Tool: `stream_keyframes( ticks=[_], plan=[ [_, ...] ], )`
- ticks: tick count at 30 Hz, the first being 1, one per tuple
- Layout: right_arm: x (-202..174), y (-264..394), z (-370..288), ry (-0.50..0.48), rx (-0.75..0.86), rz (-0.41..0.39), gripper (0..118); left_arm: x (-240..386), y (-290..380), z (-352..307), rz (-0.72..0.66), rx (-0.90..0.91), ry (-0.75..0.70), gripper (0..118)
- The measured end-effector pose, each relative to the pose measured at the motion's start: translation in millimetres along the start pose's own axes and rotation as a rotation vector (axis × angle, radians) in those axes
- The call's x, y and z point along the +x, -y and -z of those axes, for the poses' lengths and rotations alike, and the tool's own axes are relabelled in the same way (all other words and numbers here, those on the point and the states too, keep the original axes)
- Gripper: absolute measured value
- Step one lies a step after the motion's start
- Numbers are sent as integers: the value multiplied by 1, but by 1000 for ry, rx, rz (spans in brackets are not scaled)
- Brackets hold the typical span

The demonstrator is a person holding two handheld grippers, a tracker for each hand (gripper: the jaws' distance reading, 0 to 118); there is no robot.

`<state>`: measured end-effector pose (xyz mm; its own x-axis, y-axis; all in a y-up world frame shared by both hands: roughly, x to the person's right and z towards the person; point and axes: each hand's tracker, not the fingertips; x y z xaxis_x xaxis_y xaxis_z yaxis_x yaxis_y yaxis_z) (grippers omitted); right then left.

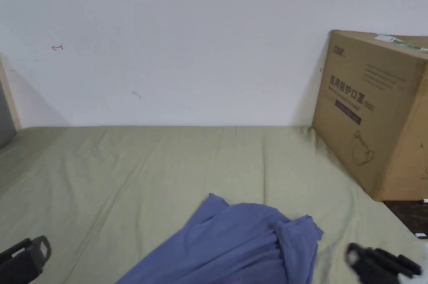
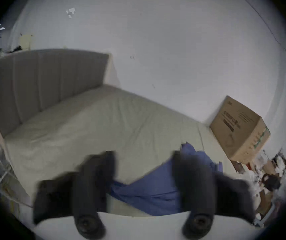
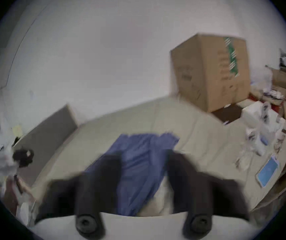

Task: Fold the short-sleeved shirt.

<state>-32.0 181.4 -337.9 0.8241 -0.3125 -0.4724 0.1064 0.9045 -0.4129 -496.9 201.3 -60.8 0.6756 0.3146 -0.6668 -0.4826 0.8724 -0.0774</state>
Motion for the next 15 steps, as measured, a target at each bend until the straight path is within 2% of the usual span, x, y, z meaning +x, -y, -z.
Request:
stream_keyframes(
  ticks=[1,2,4,5,7,9,12,13,14,15],
  plan=[
    [2,-5,-3,58,23,14,0,1,2,-5,0,-10,14,0],
    [7,-6,-8,72,50,48,0,3,2,-4,18,-41,4,0],
    [18,-7,-10,-15,27,128,0,0,2,2,42,-102,47,0],
    [21,-11,-7,2,18,125,0,-1,2,3,55,-124,68,0],
    [22,-7,-6,25,0,108,0,0,2,6,119,-145,-7,0],
    [20,-5,-5,60,-14,92,0,-7,-2,31,151,-287,-71,0],
    [23,4,-3,55,-52,125,0,-46,8,89,10,-522,-56,1],
    [22,6,0,51,-64,134,0,-56,15,103,-41,-537,-61,9],
    [20,8,2,49,-80,134,0,-65,21,118,-51,-573,-72,30],
    [19,11,3,49,-93,129,0,-72,26,131,-60,-608,-67,65]
  ],
)
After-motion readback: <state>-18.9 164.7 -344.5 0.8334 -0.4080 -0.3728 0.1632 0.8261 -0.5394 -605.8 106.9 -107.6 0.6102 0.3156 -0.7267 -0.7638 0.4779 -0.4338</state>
